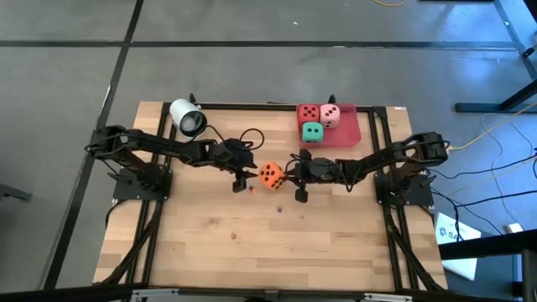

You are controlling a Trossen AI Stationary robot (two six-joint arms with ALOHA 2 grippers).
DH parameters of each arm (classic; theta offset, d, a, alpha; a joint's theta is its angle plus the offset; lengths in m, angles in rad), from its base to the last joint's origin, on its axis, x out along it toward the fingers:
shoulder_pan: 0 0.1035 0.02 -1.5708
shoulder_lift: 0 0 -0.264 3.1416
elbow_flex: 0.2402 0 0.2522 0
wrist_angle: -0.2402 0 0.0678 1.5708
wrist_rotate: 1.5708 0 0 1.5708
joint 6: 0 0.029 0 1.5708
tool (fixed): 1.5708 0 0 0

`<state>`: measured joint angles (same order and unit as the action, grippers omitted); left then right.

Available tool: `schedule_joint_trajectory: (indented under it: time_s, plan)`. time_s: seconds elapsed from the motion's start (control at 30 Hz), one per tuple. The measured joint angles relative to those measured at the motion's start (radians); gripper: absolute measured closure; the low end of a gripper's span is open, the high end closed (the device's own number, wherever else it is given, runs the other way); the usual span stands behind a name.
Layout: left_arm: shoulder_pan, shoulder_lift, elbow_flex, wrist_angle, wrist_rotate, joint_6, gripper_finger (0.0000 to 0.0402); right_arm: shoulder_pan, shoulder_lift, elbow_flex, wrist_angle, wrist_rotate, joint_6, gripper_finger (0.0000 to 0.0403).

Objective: Pick & Place Dice
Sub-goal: Put the large orange dice into the red bin

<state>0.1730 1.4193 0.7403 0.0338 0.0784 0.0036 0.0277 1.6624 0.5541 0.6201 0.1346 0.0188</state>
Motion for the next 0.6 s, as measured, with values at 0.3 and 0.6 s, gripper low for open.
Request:
schedule_joint_trajectory:
  time_s: [0.3, 0.6]
  plan:
    - [0.0, 0.0, 0.0, 0.0, 0.0, 0.0, 0.0258, 0.0, 0.03, 0.001, -0.009, -0.021, 0.023, 0.0395]
    - [0.0, 0.005, 0.0, 0.001, 0.003, -0.041, 0.0258, 0.0, 0.031, 0.0, -0.029, -0.053, 0.047, 0.0399]
